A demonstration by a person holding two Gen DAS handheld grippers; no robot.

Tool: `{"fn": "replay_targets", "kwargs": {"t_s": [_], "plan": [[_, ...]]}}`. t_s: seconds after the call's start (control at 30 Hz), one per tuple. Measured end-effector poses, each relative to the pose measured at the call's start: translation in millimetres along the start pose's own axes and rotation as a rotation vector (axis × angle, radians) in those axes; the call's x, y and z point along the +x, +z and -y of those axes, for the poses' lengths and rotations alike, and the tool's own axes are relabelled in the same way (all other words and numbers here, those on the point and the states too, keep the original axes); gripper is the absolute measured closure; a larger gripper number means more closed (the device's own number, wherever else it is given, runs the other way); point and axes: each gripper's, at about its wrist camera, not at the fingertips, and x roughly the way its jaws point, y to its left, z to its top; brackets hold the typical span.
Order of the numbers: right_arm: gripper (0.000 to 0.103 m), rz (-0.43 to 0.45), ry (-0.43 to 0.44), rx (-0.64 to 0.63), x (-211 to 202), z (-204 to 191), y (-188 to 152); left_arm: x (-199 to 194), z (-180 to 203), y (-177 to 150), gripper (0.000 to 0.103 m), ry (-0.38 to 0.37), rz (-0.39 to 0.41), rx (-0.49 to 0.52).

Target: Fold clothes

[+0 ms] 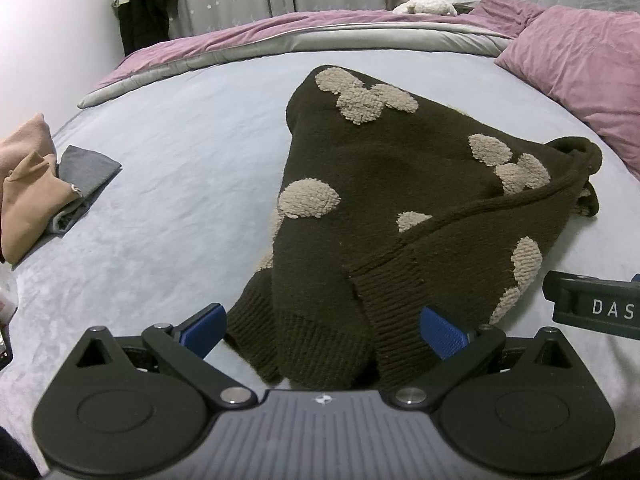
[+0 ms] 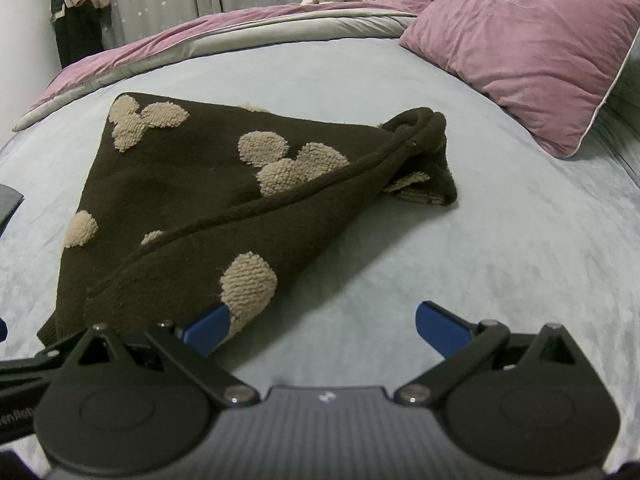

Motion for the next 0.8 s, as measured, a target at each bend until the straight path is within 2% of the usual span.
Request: {"fn": "replay_targets", "kwargs": {"t_s": [0.8], "plan": [[0.000,-0.003,-0.005,-0.001,0.9,-0.6,-0.2,2.6,-0.9,0.6,0.000,0.007,-0.007,-0.002]]}}
